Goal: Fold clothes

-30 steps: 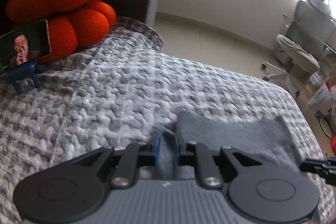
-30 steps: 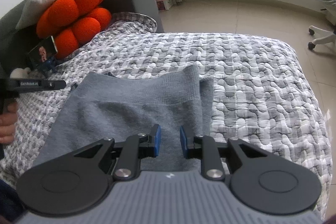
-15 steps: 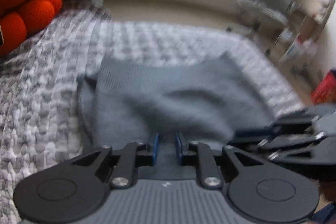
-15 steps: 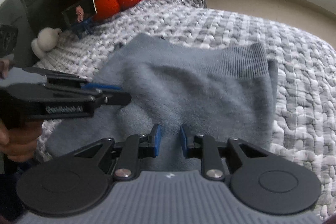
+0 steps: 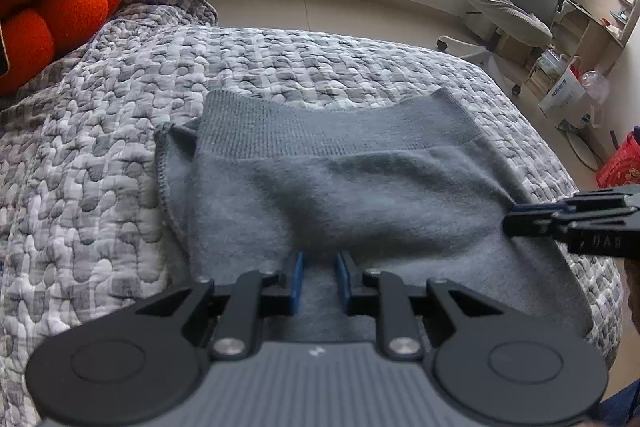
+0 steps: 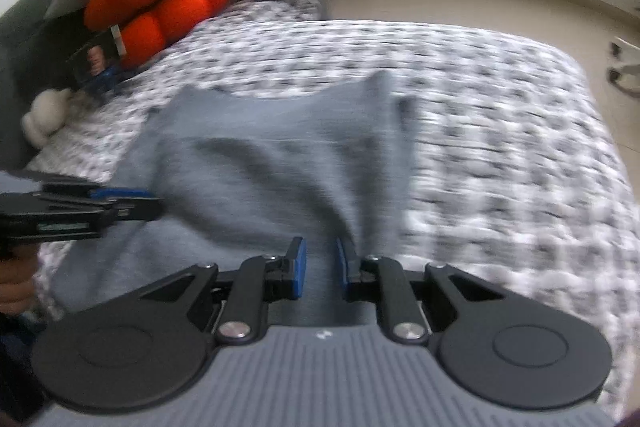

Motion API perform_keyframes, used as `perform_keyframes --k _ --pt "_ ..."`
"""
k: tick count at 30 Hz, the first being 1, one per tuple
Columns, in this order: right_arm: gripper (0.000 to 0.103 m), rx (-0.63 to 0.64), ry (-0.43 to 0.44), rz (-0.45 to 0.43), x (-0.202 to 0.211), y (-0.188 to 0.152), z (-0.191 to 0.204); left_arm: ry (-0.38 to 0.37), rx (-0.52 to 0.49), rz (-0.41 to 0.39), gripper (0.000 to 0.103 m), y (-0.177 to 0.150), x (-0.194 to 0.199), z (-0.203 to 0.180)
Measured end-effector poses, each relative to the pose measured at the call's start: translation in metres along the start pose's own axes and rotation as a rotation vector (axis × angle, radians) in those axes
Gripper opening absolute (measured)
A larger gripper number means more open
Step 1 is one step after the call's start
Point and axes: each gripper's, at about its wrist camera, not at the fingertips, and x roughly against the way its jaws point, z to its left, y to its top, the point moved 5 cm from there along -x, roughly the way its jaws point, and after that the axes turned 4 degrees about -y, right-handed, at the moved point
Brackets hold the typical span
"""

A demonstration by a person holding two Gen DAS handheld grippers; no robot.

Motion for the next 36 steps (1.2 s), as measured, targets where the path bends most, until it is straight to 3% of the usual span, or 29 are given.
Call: perform_keyframes --k 12,14,16,19,29,36 --pt "0.017 -0.002 -0.019 -0.018 0.008 -0.001 -0.015 -0.028 0.049 0.038 0.02 0.001 0.009 0.016" --pt "0.027 0.006 -0.028 -0.054 0.016 0.0 -0.015 -0.049 0.055 0.026 0.027 0.003 0.017 0.014" --pt "0.027 0.01 -0.015 -0.082 0.022 0.001 -0.012 -0.081 0.038 -0.017 0.033 0.006 0.026 0.005" --pt "0.027 0.017 0.029 -0.09 0.023 0.001 0.0 -0.098 0.018 -0.022 0.034 0.006 0.024 -0.011" --pt "0.027 0.121 0.091 -0.028 0.0 -0.013 0.062 -0.029 -0.002 0.008 0.034 -0.001 0.004 -0.012" --pt "0.027 0.117 0.074 -0.032 -0.014 -0.008 0.069 -0.002 -0.037 0.009 0.034 -0.002 -0.001 -0.014"
